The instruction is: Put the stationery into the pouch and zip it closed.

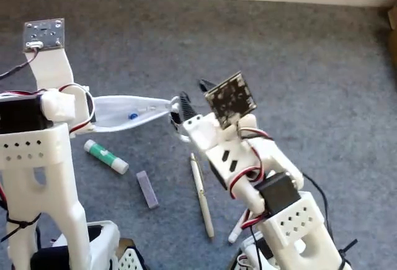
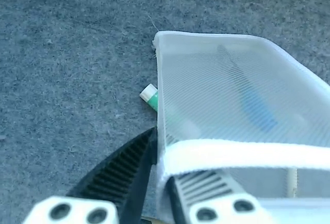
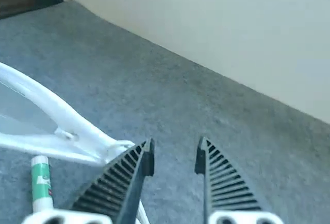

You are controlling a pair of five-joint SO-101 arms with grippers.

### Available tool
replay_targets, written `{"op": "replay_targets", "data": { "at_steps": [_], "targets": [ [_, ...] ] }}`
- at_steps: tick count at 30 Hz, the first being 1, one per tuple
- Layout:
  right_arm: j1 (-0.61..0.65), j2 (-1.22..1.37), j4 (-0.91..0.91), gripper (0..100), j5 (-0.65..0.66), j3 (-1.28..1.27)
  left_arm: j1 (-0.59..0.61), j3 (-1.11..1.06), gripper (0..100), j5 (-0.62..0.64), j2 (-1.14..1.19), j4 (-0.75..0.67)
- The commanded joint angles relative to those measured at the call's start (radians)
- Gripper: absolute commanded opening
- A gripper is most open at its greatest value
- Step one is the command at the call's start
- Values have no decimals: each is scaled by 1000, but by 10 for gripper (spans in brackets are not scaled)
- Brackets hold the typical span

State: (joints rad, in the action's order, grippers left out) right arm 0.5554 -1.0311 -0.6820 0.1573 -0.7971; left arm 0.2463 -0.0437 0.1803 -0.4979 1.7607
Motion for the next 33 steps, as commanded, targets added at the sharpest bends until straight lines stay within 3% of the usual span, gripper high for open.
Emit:
{"op": "replay_targets", "data": {
  "at_steps": [1,11,23,33],
  "targets": [
    [-76,-19,-81,131,-9,68,30,8,5,5,-35,0],
    [-199,-19,-349,131,-15,67,28,8,5,5,-35,0],
    [-343,-10,-578,131,-460,58,27,8,5,5,-35,0],
    [-372,-8,-624,131,-583,-105,28,8,5,5,-33,0]
  ]
}}
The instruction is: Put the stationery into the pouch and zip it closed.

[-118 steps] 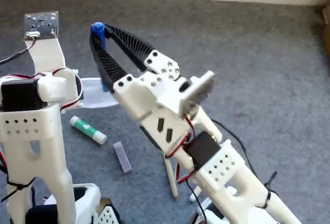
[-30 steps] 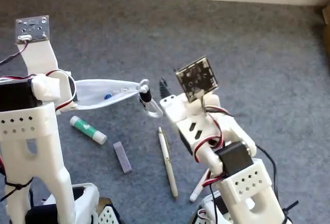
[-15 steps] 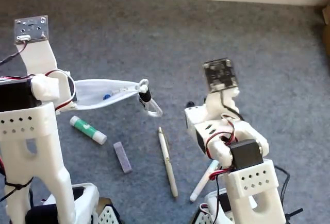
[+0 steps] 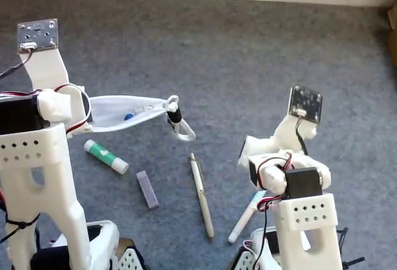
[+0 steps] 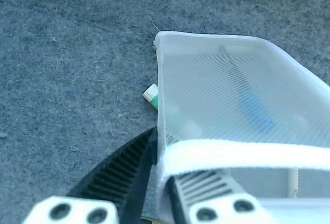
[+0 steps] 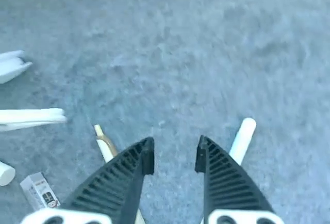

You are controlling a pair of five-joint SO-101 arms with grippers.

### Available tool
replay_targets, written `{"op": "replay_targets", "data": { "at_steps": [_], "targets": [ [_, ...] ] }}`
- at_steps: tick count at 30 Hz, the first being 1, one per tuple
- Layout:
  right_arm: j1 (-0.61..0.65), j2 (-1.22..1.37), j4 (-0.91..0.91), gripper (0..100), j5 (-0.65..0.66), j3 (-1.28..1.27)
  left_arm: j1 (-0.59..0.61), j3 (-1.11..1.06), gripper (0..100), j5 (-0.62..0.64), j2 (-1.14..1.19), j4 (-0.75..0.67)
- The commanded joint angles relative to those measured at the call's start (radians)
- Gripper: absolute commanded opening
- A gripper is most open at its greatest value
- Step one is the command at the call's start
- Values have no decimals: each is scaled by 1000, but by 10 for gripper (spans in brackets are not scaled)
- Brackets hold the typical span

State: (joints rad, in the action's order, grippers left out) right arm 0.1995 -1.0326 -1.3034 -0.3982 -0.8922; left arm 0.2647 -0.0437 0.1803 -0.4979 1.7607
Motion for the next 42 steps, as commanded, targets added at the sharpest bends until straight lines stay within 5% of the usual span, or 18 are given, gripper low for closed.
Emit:
{"op": "replay_targets", "data": {
  "at_steps": [1,17,31,42],
  "targets": [
    [-16,-7,-2,131,-31,-22,12,8,5,3,-33,0],
    [-206,492,140,131,-109,10,13,-81,5,-51,-35,-25],
    [-209,526,461,130,-23,-157,13,-79,5,-51,-35,-29],
    [-216,526,469,130,-20,-193,13,-84,5,-49,-35,-41]
  ]
}}
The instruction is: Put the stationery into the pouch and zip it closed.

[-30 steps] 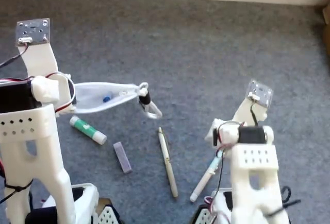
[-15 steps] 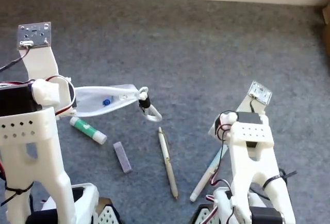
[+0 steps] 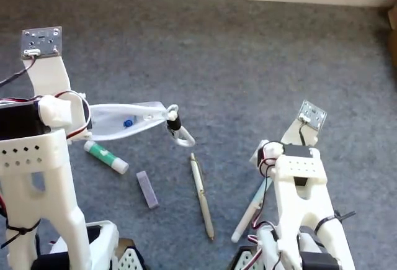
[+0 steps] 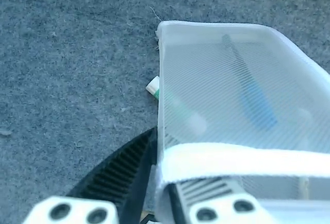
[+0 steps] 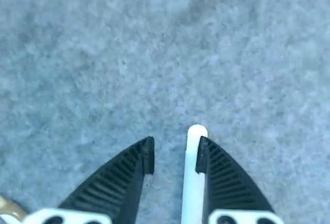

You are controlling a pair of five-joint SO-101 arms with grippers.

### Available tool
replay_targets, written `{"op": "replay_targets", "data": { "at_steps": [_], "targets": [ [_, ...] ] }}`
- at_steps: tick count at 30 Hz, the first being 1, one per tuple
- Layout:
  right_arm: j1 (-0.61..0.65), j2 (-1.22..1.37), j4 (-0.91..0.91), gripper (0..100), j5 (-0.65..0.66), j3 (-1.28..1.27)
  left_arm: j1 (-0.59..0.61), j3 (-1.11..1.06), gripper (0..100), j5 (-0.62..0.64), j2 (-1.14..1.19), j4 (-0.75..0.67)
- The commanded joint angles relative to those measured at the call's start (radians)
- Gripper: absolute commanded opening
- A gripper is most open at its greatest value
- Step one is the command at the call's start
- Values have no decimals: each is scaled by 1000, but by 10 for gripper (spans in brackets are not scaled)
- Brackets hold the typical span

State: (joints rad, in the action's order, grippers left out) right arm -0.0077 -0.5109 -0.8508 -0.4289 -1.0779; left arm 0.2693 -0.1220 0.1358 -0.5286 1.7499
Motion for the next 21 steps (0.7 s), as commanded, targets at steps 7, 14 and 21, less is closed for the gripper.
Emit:
{"op": "replay_targets", "data": {
  "at_steps": [7,14,21],
  "targets": [
    [-30,4,-44,130,29,-24,8,-5,5,-3,-4,-28],
    [-33,4,-44,122,103,-51,8,-5,5,-6,-4,-26],
    [-33,2,-39,9,106,-48,8,-5,5,-6,-4,-28]
  ]
}}
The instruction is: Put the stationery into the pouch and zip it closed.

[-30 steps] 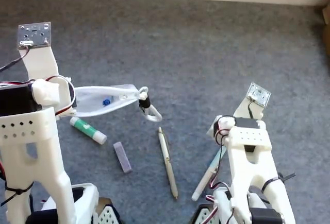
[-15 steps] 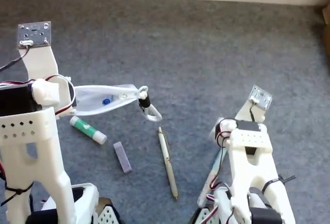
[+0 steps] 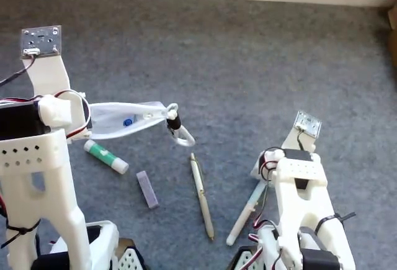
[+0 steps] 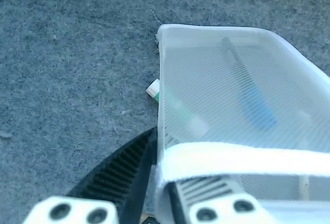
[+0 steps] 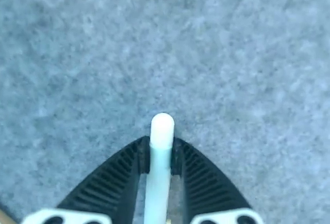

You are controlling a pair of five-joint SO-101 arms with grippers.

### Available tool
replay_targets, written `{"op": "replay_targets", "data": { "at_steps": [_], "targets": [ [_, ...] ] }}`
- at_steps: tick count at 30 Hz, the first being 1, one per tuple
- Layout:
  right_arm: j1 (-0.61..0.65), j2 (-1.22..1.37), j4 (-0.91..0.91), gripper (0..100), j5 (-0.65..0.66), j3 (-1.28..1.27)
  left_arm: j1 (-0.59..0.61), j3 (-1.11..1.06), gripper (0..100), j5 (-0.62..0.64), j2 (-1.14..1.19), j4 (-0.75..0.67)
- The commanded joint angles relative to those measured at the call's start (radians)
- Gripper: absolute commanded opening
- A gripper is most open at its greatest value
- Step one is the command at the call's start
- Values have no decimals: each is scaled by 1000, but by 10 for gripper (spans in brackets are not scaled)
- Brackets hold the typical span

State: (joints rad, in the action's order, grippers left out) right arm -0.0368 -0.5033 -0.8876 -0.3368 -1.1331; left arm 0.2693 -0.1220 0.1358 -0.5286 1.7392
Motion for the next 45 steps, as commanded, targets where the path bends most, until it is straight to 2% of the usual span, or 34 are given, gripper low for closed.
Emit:
{"op": "replay_targets", "data": {
  "at_steps": [1,11,14,21,31,36,43,45],
  "targets": [
    [-4,-7,-4,6,14,7,8,-5,5,-6,-4,-17],
    [-2,-18,-10,5,2,110,8,-5,5,-6,-10,-15],
    [-2,-18,-16,5,-72,160,8,-5,5,-6,-10,-17],
    [76,-18,-225,5,-123,364,8,-5,5,-6,-7,-18],
    [147,-73,-344,5,-123,593,8,-4,5,-3,-4,-21],
    [228,-228,-321,5,-123,627,4,-5,5,-3,-2,-17],
    [366,-430,-189,5,-110,627,4,-5,5,-2,-2,-15],
    [401,-469,-154,5,-69,627,4,-5,5,-2,-2,-15]
  ]
}}
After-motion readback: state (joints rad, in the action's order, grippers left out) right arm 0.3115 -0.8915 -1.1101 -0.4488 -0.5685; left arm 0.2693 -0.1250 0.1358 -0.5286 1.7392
